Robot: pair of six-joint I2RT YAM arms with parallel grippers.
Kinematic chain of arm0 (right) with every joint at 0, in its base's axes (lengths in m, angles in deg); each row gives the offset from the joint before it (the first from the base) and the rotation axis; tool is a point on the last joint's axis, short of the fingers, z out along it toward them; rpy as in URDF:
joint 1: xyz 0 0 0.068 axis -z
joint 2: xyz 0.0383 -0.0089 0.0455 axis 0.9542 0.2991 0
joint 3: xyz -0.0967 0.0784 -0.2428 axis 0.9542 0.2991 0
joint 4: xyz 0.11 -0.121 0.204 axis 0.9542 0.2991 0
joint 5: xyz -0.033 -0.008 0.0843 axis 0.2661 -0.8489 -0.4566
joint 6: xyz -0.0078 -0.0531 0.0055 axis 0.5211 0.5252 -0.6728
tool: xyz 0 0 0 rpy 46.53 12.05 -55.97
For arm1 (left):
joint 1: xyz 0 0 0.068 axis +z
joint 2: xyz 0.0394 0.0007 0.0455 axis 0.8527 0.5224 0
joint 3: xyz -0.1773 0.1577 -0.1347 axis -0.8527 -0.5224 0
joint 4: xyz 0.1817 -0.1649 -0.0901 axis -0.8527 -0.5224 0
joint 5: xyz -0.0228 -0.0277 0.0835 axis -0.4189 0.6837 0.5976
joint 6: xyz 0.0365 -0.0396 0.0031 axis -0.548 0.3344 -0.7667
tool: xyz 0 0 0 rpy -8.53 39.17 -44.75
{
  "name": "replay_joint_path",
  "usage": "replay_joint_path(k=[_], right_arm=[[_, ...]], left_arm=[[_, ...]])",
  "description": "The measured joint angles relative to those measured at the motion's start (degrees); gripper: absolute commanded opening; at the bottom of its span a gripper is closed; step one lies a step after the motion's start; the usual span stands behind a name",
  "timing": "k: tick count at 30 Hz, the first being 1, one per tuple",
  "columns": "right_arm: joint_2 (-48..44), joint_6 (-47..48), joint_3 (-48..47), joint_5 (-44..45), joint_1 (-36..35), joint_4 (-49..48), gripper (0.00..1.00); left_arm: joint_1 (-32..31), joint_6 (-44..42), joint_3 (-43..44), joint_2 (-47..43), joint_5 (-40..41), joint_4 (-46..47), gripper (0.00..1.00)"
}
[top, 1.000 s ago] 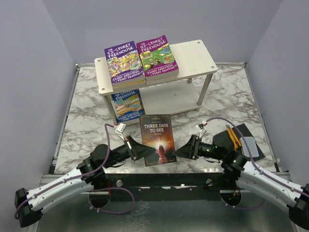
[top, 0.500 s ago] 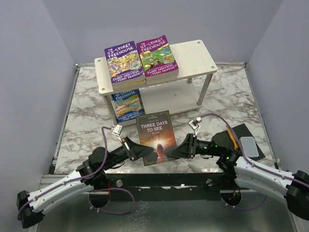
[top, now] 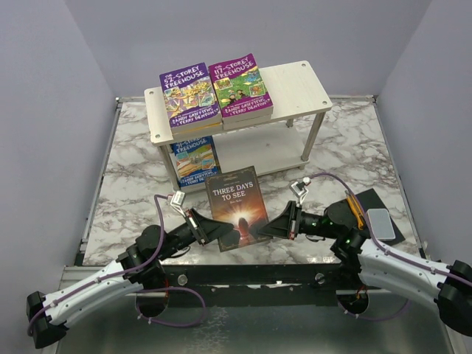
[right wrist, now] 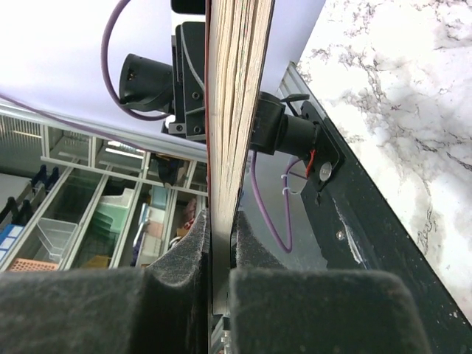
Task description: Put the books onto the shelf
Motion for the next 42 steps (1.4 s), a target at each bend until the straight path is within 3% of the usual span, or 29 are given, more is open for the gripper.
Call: replay_joint_path(k=[2,3,7,10,12,16,28,35,42], right_arm=[[0.13,-0.02,0.00,0.48,0.00,0.24,0.00],[0.00,0.07,-0.02,0.79,0.00,0.68,0.01],[-1.90,1.68,-1.42,2.80,-0.46,6.51,0.01],[-4.57,4.17,-5.40,6.01,-0.63,15.52,0.01],[-6.05,6.08,-8.48,9.18,-0.63,21.16,0.01],[-6.73,10.14,-14.01,15.37,-0.52,32.35,0.01],[3.82,21.44,-24.96,26.10,-0.50,47.43,0.01],[13.64,26.27,-29.99,27.15,0.57,46.80,0.01],[21.05,27.76,-30.14,22.51,6.82,41.79,0.01]], left_arm=[[0.00,-0.11,0.00,-0.07,0.13,-0.44,0.05],[0.00,-0.13,0.00,-0.09,0.20,-0.63,0.10],[-0.02,-0.68,0.00,-0.09,0.37,-2.36,0.46],[0.00,-2.08,0.68,-0.09,1.64,-6.38,0.64],[0.02,-3.17,2.01,-0.09,2.62,-9.92,0.82],[0.02,-5.60,6.71,0.20,5.18,-17.20,0.98],[0.02,-19.39,27.39,5.31,14.71,-39.17,0.99],[0.02,-28.74,37.77,5.62,17.73,-46.69,0.99],[0.02,-34.64,40.50,4.50,18.36,-48.74,0.99]])
